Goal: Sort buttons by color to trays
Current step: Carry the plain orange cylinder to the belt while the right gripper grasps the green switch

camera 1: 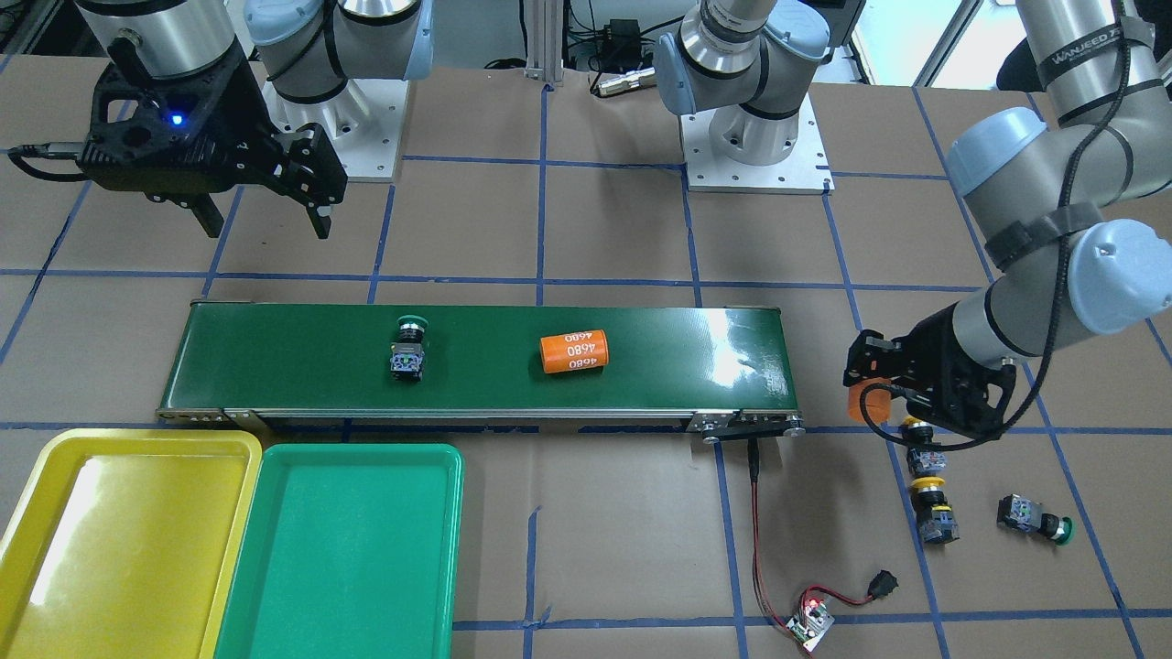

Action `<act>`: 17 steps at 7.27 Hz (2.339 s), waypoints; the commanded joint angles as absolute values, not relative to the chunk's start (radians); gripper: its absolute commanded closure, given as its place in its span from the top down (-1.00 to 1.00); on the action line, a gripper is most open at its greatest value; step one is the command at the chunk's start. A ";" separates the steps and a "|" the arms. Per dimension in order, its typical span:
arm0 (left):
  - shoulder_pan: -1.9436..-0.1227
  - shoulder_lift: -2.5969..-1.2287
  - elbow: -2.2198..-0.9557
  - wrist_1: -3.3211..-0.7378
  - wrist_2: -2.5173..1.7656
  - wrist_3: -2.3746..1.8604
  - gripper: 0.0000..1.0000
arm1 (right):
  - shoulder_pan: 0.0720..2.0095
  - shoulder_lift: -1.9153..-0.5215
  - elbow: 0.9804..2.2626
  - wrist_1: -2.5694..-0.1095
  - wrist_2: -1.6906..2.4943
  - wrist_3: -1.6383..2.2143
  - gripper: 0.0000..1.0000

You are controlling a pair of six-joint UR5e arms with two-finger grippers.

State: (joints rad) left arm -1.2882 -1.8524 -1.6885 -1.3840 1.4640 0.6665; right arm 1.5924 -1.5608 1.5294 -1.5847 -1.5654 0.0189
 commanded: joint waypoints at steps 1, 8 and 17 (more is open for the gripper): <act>-1.449 -1.809 -1.710 -1.404 1.454 0.820 -1.00 | 1.585 -1.520 1.561 -1.499 -1.571 0.028 1.00; -1.701 -1.767 -1.900 -1.010 1.565 1.408 -1.00 | 1.572 -1.456 1.968 -2.016 -1.563 0.025 1.00; -1.709 -1.701 -2.066 -0.865 1.565 1.391 1.00 | 1.488 -1.368 1.985 -2.106 -1.562 0.018 0.24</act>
State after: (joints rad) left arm -1.7088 -1.7104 -2.0594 -0.8728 1.5599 1.3936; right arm 1.5127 -1.3741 1.9828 -2.1081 -1.5682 0.0213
